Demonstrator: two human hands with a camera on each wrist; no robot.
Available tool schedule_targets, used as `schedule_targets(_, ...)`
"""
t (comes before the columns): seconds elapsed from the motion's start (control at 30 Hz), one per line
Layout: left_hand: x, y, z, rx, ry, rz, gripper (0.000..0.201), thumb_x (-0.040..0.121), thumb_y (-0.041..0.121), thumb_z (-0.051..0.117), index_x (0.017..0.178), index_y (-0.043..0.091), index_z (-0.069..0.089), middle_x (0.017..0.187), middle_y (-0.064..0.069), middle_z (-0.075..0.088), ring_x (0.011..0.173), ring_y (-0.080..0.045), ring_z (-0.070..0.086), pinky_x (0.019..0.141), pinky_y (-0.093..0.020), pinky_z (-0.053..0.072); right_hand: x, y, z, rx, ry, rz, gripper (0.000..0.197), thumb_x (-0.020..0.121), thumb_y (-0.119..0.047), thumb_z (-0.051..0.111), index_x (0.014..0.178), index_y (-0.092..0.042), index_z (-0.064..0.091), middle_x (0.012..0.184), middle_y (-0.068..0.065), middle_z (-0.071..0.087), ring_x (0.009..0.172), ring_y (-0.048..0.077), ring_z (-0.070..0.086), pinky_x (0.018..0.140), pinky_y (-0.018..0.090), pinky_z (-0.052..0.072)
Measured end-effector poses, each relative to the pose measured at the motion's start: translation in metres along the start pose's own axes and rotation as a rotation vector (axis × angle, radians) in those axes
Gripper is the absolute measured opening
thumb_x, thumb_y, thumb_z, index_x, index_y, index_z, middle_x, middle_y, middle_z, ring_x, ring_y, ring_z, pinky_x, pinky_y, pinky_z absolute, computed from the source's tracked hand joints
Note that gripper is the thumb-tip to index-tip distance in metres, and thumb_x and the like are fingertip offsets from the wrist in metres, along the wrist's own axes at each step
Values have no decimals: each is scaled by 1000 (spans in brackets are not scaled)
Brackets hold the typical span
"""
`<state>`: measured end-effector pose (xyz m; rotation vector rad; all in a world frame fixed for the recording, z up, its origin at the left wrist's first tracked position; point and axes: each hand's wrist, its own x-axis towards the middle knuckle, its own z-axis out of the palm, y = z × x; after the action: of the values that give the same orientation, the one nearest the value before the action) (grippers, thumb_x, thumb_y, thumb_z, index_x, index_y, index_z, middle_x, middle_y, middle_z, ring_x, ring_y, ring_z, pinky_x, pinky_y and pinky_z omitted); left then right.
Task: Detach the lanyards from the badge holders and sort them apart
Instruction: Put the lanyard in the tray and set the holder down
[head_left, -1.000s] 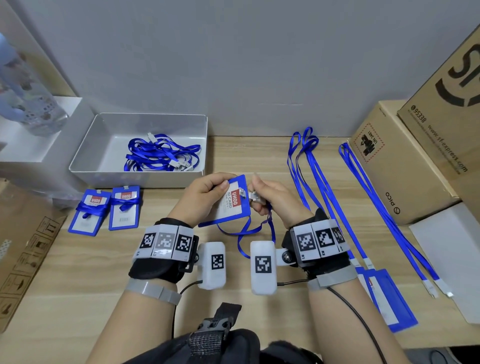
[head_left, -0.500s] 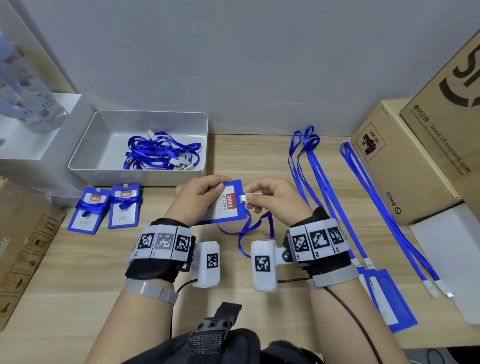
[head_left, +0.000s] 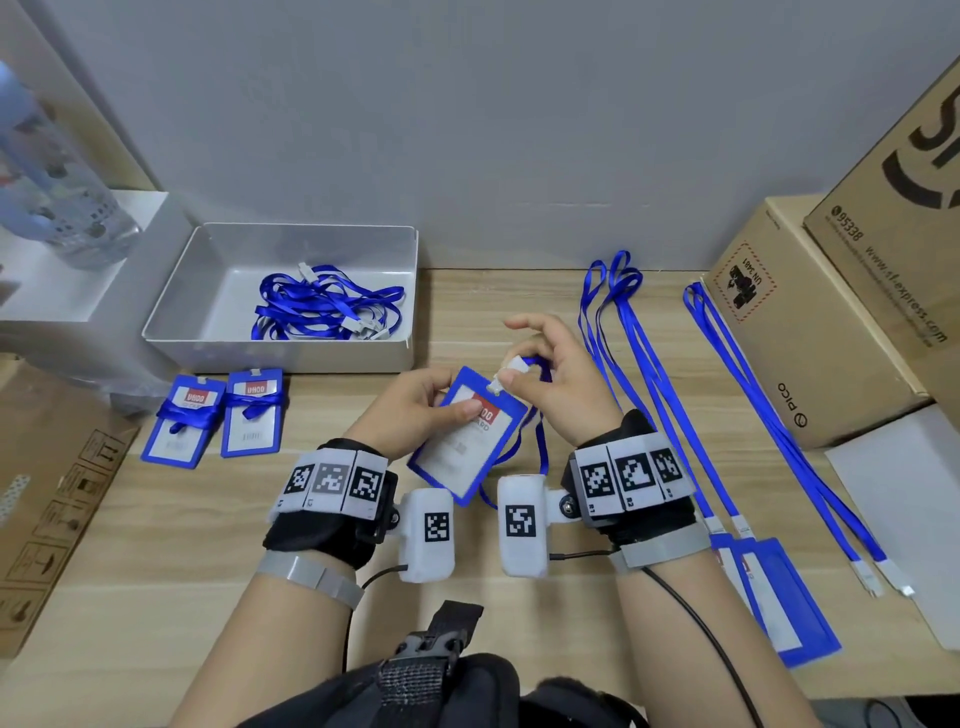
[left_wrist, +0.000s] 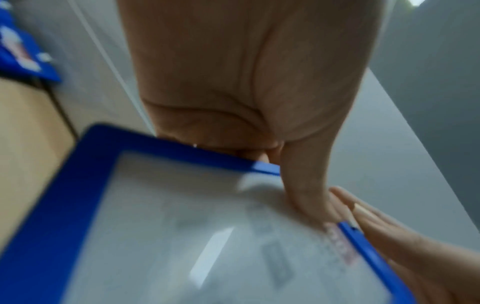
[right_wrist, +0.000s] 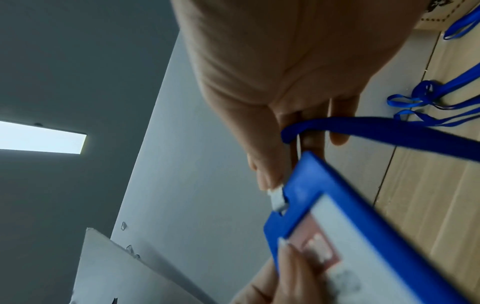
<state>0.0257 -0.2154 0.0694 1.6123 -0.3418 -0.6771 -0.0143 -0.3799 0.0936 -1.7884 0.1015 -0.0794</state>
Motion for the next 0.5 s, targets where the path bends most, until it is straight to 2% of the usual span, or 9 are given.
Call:
schedule_targets(0.07, 2, -6, 5, -55, 38, -2, 18, 87, -2, 52, 90, 14, 60, 68, 10, 72, 66, -1, 66, 61, -16, 52, 1, 6, -1, -19, 134, -16, 44, 78, -4, 64, 111, -27, 46, 94, -3, 54, 93, 7, 53, 84, 19, 45)
schedule_targets(0.13, 6, -11, 10, -117, 109, -9, 18, 88, 0, 53, 91, 16, 60, 70, 9, 72, 68, -3, 67, 62, -20, 54, -1, 9, -5, 2, 207, 30, 42, 80, -9, 65, 113, -24, 46, 97, -2, 53, 96, 8, 52, 88, 22, 44)
schedule_targets(0.17, 8, -11, 13, -150, 125, -11, 17, 89, 1, 52, 93, 16, 60, 71, 8, 72, 70, -5, 68, 63, -22, 55, -2, 11, -6, 18, 192, 79, 39, 81, -11, 64, 115, -20, 47, 94, -2, 53, 92, 8, 53, 84, 21, 47)
schedule_targets(0.23, 12, -11, 22, -218, 115, -3, 19, 90, 0, 49, 96, 15, 60, 74, 6, 73, 73, -6, 68, 64, -22, 55, -6, 16, -7, 31, 119, 186, 35, 83, -14, 63, 115, -13, 48, 89, -3, 55, 83, 5, 56, 69, 15, 52)
schedule_targets(0.27, 14, -9, 26, -253, 102, 1, 21, 90, -1, 46, 98, 13, 59, 75, 5, 73, 73, -6, 68, 65, -21, 55, -9, 21, -7, 18, 99, 226, 32, 83, -15, 63, 112, -12, 50, 91, -2, 58, 83, 8, 59, 66, 16, 53)
schedule_targets(0.37, 23, -2, 40, -362, 60, -21, 26, 90, -6, 44, 104, 12, 58, 77, 4, 73, 72, -7, 68, 64, -21, 56, -18, 37, -12, -48, 120, 287, 21, 83, -15, 63, 101, -18, 52, 101, 9, 65, 90, 22, 64, 77, 40, 56)
schedule_targets(0.5, 46, 6, 52, -445, -2, -117, 28, 91, 0, 46, 116, 8, 56, 89, 2, 72, 85, -11, 68, 74, -27, 57, -34, 52, -31, -51, 118, 359, 17, 83, -11, 62, 96, -16, 53, 105, 15, 67, 95, 27, 65, 84, 47, 53)
